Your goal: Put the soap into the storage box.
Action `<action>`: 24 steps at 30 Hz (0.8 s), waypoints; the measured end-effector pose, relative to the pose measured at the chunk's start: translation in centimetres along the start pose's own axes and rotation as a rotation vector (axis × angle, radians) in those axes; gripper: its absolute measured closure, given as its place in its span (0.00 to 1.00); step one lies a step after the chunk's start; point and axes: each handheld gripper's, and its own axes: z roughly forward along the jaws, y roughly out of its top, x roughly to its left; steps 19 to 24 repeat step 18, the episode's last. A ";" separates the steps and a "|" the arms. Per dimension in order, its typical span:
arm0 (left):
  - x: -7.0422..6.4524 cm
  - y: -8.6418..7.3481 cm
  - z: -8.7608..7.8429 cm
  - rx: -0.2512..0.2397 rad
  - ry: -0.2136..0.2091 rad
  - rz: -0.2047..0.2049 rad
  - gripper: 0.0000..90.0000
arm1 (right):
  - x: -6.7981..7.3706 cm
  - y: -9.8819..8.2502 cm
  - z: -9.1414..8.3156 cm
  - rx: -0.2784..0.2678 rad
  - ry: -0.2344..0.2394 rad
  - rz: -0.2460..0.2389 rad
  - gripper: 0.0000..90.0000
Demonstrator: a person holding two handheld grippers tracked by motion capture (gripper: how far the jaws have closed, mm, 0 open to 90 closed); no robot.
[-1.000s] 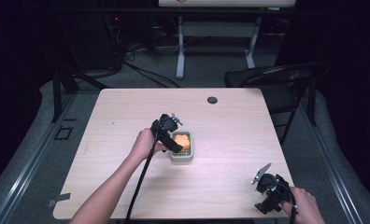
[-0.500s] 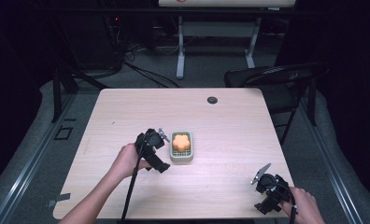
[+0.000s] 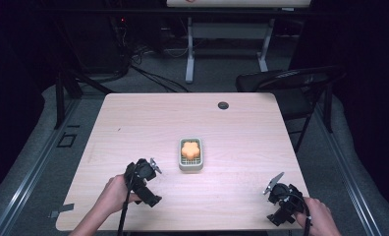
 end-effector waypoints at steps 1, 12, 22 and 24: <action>-0.3 -0.8 0.2 -0.001 0.002 -0.007 0.00 | 0.0 0.0 0.1 0.000 -0.003 0.004 0.18; -0.3 -2.6 2.4 0.058 -0.043 -0.032 0.00 | -0.2 0.0 0.2 0.015 -0.019 -0.014 0.18; -0.5 -2.2 2.7 0.067 -0.047 -0.015 0.00 | -0.2 -0.1 0.3 0.002 -0.018 -0.008 0.18; -0.5 -2.2 2.7 0.067 -0.047 -0.015 0.00 | -0.2 -0.1 0.3 0.002 -0.018 -0.008 0.18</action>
